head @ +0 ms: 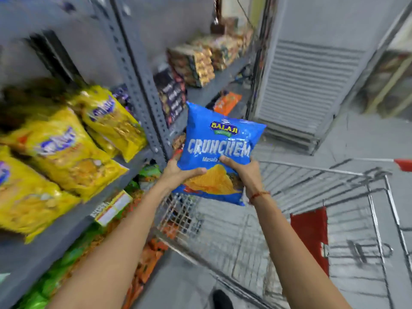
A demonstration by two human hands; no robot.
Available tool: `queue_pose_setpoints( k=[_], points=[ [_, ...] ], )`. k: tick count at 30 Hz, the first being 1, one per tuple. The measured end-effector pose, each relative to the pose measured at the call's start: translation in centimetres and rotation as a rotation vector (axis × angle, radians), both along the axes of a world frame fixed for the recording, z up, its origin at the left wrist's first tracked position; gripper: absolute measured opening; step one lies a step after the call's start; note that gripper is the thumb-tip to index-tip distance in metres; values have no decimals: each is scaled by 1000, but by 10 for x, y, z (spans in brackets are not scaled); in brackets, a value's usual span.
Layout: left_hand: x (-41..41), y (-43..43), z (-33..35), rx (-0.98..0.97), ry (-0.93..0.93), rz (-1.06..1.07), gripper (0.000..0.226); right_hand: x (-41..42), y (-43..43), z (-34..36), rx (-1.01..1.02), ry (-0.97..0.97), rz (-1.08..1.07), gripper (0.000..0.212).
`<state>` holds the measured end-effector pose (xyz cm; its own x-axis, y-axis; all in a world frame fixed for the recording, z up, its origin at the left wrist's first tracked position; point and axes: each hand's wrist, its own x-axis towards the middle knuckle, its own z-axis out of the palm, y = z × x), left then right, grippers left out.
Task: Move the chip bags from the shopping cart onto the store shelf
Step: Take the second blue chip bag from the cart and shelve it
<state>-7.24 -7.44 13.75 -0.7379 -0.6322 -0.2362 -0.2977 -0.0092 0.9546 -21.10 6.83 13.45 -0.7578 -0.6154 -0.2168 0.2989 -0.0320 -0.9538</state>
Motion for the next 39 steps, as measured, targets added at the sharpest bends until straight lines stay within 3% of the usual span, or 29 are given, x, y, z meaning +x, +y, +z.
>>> queue_pose_setpoints(
  k=[1,4,5,9,12,20,22,24,26,28,31,35,39],
  points=[
    [8,-5,19,-29,30,24,74,4,-7,20,-36,46,13,34],
    [30,-13,84,-149,117,129,41,22,-28,84,-141,165,62,36],
    [40,-13,106,-190,140,175,40,30,-31,105,-181,196,86,35],
    [87,-15,178,-394,235,283,49,66,-49,174,-342,298,156,39],
    [141,-11,232,-545,296,416,71,103,-65,228,-464,365,216,38],
    [279,12,332,-768,393,665,70,222,-103,337,-738,467,456,46],
    [311,16,346,-787,407,734,57,254,-122,351,-756,479,500,58],
    [342,18,354,-791,419,806,49,290,-141,363,-750,497,514,86],
    [374,18,361,-767,441,865,54,325,-156,373,-743,533,540,111],
    [402,17,364,-751,440,927,60,358,-167,379,-738,550,602,115],
    [438,7,364,-716,436,987,60,397,-180,383,-717,538,647,100],
    [469,-9,357,-680,398,1049,97,431,-200,377,-712,548,693,58],
    [482,-28,345,-620,374,1073,78,446,-217,369,-683,563,706,48]
  ],
)
